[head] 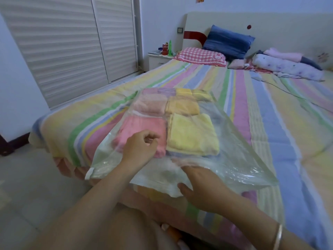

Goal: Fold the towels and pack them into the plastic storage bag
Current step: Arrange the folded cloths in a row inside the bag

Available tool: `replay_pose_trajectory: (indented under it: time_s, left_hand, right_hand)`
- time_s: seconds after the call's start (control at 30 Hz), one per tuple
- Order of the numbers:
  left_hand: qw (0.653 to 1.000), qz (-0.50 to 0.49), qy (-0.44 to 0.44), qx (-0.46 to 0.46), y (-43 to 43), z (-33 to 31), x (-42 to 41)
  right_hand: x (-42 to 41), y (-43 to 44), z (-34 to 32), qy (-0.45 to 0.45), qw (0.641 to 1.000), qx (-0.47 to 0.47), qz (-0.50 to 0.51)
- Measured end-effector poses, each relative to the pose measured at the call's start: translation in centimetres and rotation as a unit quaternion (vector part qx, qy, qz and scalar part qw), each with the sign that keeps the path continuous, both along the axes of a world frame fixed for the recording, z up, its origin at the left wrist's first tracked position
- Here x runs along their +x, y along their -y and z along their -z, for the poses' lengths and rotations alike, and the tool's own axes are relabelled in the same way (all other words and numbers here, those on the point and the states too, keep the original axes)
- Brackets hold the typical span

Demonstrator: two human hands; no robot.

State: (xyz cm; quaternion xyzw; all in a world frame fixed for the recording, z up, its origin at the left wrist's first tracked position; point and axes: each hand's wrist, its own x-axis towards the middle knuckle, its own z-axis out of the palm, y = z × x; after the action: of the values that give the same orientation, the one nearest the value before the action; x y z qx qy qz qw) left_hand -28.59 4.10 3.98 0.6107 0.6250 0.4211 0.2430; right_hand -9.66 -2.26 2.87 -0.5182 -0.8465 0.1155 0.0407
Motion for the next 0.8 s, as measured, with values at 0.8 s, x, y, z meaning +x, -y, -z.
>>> replay_pose_trajectory:
  time_s: [0.8]
  left_hand:
    - [0.960,-0.140,-0.003,-0.244,-12.4,5.5,-11.1]
  right_hand:
    - [11.8,-18.1,3.0,-0.152,0.858,-0.043,0.489]
